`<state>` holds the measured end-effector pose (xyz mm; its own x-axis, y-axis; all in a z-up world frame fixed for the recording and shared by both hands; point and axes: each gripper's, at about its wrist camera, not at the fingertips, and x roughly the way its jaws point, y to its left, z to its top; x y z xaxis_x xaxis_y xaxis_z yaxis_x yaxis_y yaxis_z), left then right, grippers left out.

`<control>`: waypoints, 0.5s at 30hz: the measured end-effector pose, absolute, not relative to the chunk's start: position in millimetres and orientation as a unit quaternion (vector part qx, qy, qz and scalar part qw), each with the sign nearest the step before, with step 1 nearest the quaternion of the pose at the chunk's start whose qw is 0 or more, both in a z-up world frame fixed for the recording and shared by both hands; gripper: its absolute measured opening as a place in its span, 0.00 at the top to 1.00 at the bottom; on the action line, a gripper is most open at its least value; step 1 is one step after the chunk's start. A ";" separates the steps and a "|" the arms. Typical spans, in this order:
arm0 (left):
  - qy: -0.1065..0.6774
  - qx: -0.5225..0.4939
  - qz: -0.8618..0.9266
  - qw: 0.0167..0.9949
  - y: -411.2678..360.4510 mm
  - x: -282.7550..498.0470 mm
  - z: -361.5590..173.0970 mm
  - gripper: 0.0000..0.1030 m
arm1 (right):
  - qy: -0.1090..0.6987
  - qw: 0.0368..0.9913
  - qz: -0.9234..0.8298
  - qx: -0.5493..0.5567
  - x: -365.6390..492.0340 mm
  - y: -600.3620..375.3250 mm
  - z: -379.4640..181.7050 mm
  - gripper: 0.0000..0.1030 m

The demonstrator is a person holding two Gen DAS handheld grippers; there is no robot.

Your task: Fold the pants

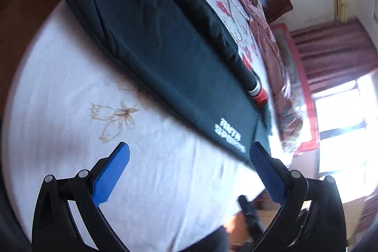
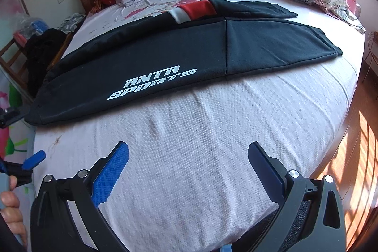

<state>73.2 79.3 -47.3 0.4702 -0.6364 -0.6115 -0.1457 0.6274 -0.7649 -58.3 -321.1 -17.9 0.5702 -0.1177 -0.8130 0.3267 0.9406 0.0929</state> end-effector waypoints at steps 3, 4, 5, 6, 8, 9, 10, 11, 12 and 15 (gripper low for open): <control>0.471 -0.545 -0.169 0.673 98.9 89.1 -93.0 0.02 | 0.452 0.874 -0.128 0.122 -57.0 -323.0 -22.4 0.03; 0.460 -0.565 -0.165 0.665 100.9 92.5 -106.9 0.02 | 0.453 0.873 -0.128 0.125 -57.1 -323.9 -23.4 0.03; 0.452 -0.579 -0.164 0.658 100.4 95.3 -119.4 0.02 | 0.454 0.873 -0.128 0.126 -56.8 -324.8 -24.2 0.03; 0.446 -0.590 -0.162 0.654 98.1 97.8 -130.9 0.02 | 0.455 0.872 -0.129 0.127 -56.7 -325.6 -24.5 0.03; 0.443 -0.597 -0.153 0.651 90.2 102.6 -146.6 0.02 | 0.456 0.871 -0.131 0.128 -56.4 -327.1 -25.0 0.03; 0.445 -0.601 -0.148 0.648 84.7 104.5 -157.5 0.02 | 0.456 0.870 -0.133 0.128 -55.9 -328.5 -25.4 0.03; 0.448 -0.610 -0.141 0.638 80.8 107.2 -162.9 0.02 | 0.457 0.870 -0.134 0.130 -55.5 -329.2 -25.5 0.03; 0.452 -0.613 -0.133 0.634 74.3 107.3 -175.5 0.02 | 0.457 0.870 -0.134 0.131 -54.5 -330.2 -26.0 0.03; 0.457 -0.615 -0.123 0.631 69.0 108.3 -183.8 0.02 | 0.458 0.869 -0.134 0.132 -54.5 -330.5 -26.3 0.03; 0.455 -0.618 -0.109 0.632 51.9 108.9 -206.4 0.02 | 0.459 0.868 -0.135 0.132 -53.6 -330.8 -27.0 0.03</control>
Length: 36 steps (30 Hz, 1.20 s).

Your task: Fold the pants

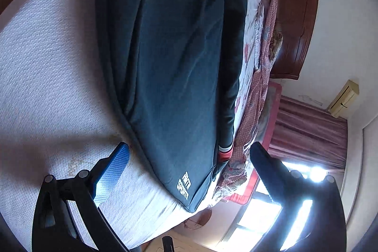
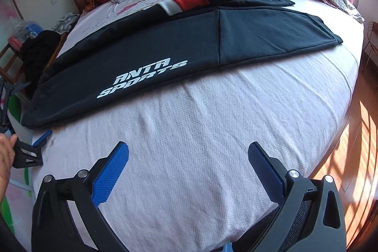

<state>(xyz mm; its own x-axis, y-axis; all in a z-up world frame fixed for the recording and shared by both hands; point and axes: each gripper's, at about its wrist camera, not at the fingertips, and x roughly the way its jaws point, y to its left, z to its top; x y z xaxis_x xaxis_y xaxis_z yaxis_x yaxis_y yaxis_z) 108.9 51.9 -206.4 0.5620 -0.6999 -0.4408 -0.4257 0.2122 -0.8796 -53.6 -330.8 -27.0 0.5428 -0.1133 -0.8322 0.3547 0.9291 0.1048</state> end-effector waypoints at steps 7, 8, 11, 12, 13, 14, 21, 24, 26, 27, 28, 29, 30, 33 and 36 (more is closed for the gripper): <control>0.460 -0.648 -0.060 0.604 53.5 125.6 -206.4 0.02 | 0.464 0.866 -0.129 0.138 -51.4 -329.1 -29.4 0.03; 0.462 -0.656 -0.055 0.595 67.0 133.6 -187.7 0.02 | 0.464 0.865 -0.128 0.140 -51.4 -329.4 -29.0 0.03; 0.456 -0.682 -0.046 0.570 88.1 136.3 -119.2 0.02 | 0.465 0.865 -0.122 0.145 -51.7 -328.4 -27.9 0.03; 0.436 -0.684 -0.053 0.582 88.9 133.7 -114.6 0.02 | 0.465 0.865 -0.121 0.145 -52.0 -328.1 -27.5 0.03; 0.429 -0.668 -0.051 0.606 88.8 133.1 -105.4 0.02 | 0.466 0.864 -0.119 0.145 -52.2 -327.6 -27.2 0.03; 0.424 -0.657 -0.047 0.621 91.4 131.3 -100.8 0.02 | 0.468 0.864 -0.118 0.146 -52.1 -327.7 -27.3 0.03; 0.421 -0.684 -0.070 0.592 117.2 148.2 -115.1 0.02 | 0.478 0.857 -0.113 0.158 -49.2 -326.2 -34.3 0.03; 0.418 -0.687 -0.069 0.590 120.2 149.9 -116.3 0.02 | 0.480 0.856 -0.106 0.158 -47.3 -323.3 -35.6 0.03; 0.419 -0.688 -0.056 0.590 119.9 146.3 -116.7 0.05 | 0.481 0.857 -0.103 0.154 -47.4 -321.3 -34.6 0.03; 0.426 -0.685 -0.047 0.589 120.9 145.7 -117.1 0.14 | 0.481 0.857 -0.101 0.153 -47.9 -321.4 -34.0 0.03; 0.428 -0.685 -0.043 0.588 121.9 142.5 -118.7 0.41 | 0.481 0.858 -0.099 0.152 -48.6 -321.3 -33.6 0.03; 0.440 -0.679 -0.037 0.587 122.9 139.7 -123.2 0.61 | 0.483 0.857 -0.099 0.153 -49.4 -321.5 -33.8 0.03; 0.452 -0.676 -0.031 0.581 125.1 138.4 -128.6 0.91 | 0.485 0.855 -0.098 0.153 -50.2 -322.1 -34.3 0.03; 0.437 -0.698 -0.032 0.567 129.2 129.4 -142.3 0.93 | 0.490 0.852 -0.096 0.161 -55.2 -327.3 -34.3 0.03; 0.417 -0.693 -0.050 0.586 131.1 120.4 -130.3 0.93 | 0.490 0.847 -0.113 0.170 -65.1 -342.1 -30.2 0.03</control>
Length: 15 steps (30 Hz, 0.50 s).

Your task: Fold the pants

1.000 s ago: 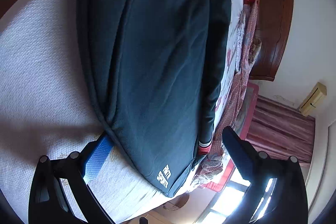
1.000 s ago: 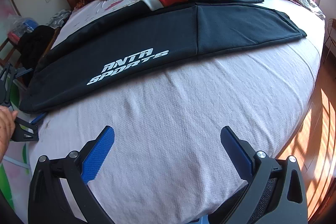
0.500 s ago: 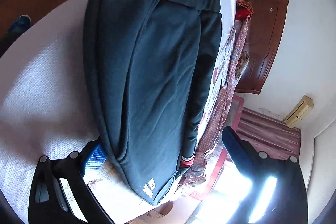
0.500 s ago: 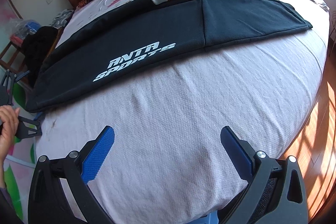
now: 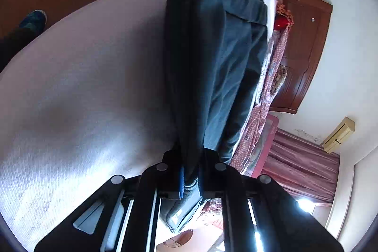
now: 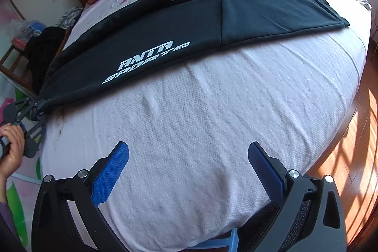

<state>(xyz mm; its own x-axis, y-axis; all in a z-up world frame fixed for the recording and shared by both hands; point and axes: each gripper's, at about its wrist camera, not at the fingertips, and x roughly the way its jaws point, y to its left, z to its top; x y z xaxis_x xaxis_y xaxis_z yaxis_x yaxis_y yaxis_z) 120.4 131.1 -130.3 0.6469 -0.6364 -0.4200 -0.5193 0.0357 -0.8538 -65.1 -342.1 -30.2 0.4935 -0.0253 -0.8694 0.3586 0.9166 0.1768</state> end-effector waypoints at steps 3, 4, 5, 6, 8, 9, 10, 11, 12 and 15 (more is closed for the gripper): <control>0.395 -0.701 -0.088 0.587 133.0 115.5 -111.3 0.94 | 0.465 0.834 -0.129 0.269 -78.8 -395.0 -21.0 0.03; 0.391 -0.701 -0.099 0.588 133.4 115.4 -103.4 0.94 | 0.457 0.820 -0.108 0.329 -79.1 -411.7 -23.4 0.03; 0.388 -0.700 -0.107 0.590 133.9 115.5 -96.6 0.94 | 0.442 0.798 -0.089 0.399 -79.2 -430.1 -28.0 0.03; 0.385 -0.700 -0.115 0.590 134.3 116.2 -90.6 0.94 | 0.424 0.771 -0.071 0.470 -77.5 -448.5 -34.2 0.03; 0.381 -0.702 -0.126 0.589 134.9 118.4 -79.8 0.94 | 0.401 0.731 -0.048 0.549 -65.6 -471.5 -43.7 0.03; 0.380 -0.700 -0.131 0.590 134.8 119.8 -75.0 0.94 | 0.395 0.726 -0.041 0.562 -57.3 -475.9 -44.5 0.03; 0.380 -0.696 -0.136 0.593 135.4 121.5 -69.4 0.94 | 0.390 0.722 -0.033 0.570 -48.5 -477.4 -45.7 0.03; 0.380 -0.696 -0.139 0.593 134.9 122.5 -66.3 0.94 | 0.388 0.713 -0.021 0.584 -38.8 -476.6 -48.2 0.03; 0.381 -0.697 -0.142 0.591 134.4 122.9 -64.1 0.94 | 0.384 0.703 -0.005 0.599 -30.6 -471.5 -51.7 0.05; 0.382 -0.691 -0.146 0.596 130.7 127.0 -54.4 0.94 | 0.398 0.663 0.033 0.633 -5.5 -450.0 -62.2 0.12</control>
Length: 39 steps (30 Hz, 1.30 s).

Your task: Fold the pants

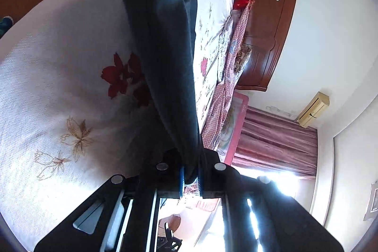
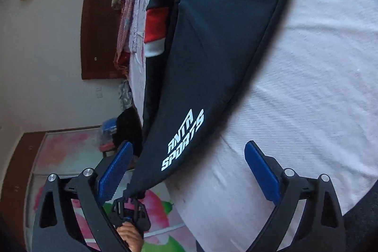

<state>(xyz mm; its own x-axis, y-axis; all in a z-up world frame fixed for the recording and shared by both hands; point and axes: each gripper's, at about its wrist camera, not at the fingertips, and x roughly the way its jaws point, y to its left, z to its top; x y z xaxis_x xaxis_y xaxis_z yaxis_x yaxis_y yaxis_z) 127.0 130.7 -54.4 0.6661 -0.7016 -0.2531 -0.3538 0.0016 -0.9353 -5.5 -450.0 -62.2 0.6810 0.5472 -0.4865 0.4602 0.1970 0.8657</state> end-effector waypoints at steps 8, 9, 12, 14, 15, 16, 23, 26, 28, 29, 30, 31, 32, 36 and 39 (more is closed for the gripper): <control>0.376 -0.689 -0.156 0.600 125.6 126.6 -48.0 0.93 | 0.414 0.641 0.041 0.645 41.5 -394.5 -80.1 0.31; 0.373 -0.689 -0.158 0.601 126.3 126.2 -48.0 0.93 | 0.421 0.644 0.040 0.637 49.2 -388.4 -80.8 0.48; 0.360 -0.683 -0.164 0.614 122.2 110.7 -55.3 0.93 | 0.433 0.671 0.036 0.601 59.8 -377.2 -76.7 0.95; 0.341 -0.683 -0.169 0.624 120.7 100.9 -56.1 0.93 | 0.432 0.710 0.051 0.553 55.8 -371.6 -52.6 0.95; 0.332 -0.686 -0.175 0.624 120.6 97.4 -56.5 0.94 | 0.431 0.717 0.060 0.545 51.1 -372.0 -43.8 0.95; 0.324 -0.688 -0.180 0.624 120.5 90.9 -54.6 0.94 | 0.425 0.719 0.072 0.545 44.2 -374.3 -33.6 0.95; 0.304 -0.673 -0.190 0.647 115.1 15.0 -25.4 0.93 | 0.422 0.753 0.121 0.489 -4.3 -378.6 25.1 0.96; 0.307 -0.661 -0.190 0.657 111.5 -26.1 -12.7 0.93 | 0.431 0.755 0.132 0.476 -27.3 -376.4 26.0 0.96; 0.322 -0.643 -0.187 0.669 110.2 -51.1 -8.9 0.93 | 0.439 0.756 0.138 0.465 -39.6 -372.2 23.7 0.96; 0.332 -0.637 -0.185 0.670 109.4 -63.4 -8.6 0.93 | 0.443 0.757 0.138 0.461 -49.1 -373.9 19.3 0.96; 0.345 -0.630 -0.184 0.671 105.9 -76.0 -8.6 0.93 | 0.447 0.756 0.135 0.458 -60.5 -375.1 15.6 0.96; 0.357 -0.618 -0.179 0.677 104.8 -85.6 -9.1 0.93 | 0.450 0.755 0.133 0.458 -72.7 -380.5 8.7 0.96; 0.368 -0.603 -0.173 0.686 103.6 -94.4 -10.0 0.93 | 0.455 0.753 0.129 0.457 -78.5 -381.0 0.8 0.96; 0.437 -0.533 -0.096 0.719 111.5 -113.0 -31.3 0.90 | 0.522 0.751 0.097 0.394 -88.5 -382.4 -42.4 0.80; 0.468 -0.509 -0.039 0.721 123.9 -125.2 -40.8 0.84 | 0.535 0.745 0.115 0.382 -102.6 -383.2 -53.1 0.59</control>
